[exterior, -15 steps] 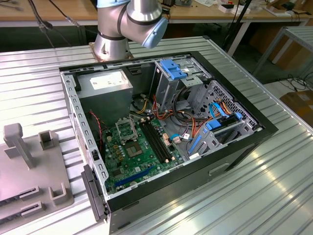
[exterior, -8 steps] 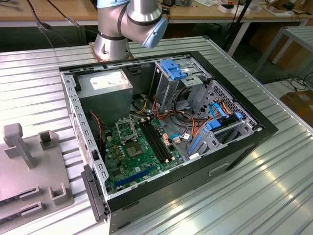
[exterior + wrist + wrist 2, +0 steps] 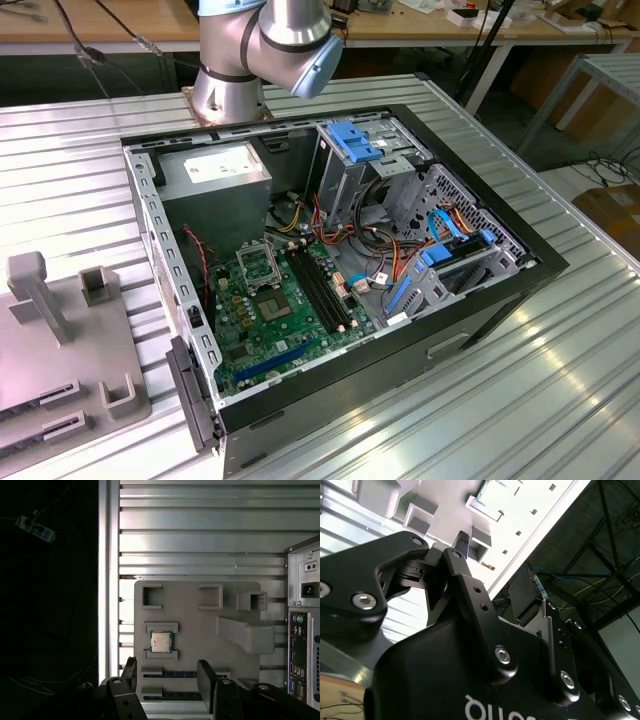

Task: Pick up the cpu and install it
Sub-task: 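Pick up the cpu and move it towards the insertion slot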

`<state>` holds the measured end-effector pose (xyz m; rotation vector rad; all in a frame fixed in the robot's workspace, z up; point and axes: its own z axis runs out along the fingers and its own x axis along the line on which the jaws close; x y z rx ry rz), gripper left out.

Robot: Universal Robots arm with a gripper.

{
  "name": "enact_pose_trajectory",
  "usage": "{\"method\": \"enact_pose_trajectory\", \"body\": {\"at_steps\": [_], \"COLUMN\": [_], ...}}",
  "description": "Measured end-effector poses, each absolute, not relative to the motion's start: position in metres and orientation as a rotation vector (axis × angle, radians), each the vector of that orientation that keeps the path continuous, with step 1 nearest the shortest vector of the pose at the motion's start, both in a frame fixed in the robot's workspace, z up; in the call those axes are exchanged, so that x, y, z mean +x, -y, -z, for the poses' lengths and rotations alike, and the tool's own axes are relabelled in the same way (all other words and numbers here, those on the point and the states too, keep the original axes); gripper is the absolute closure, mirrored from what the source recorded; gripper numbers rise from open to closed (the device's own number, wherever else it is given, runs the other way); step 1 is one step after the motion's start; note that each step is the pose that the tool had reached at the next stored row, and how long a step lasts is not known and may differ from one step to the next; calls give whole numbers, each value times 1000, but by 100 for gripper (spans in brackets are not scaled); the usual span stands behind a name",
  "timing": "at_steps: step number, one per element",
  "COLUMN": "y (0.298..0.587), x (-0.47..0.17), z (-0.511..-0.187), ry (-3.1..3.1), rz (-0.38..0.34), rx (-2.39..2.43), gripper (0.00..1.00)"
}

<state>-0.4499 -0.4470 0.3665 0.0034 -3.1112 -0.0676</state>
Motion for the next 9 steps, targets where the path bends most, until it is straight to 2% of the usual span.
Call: {"method": "enact_pose_trajectory", "body": {"at_steps": [9], "y": [447], "x": [-450], "z": [-366], "ry": [3111], "rz": [68], "rx": [4], "gripper": [40]}}
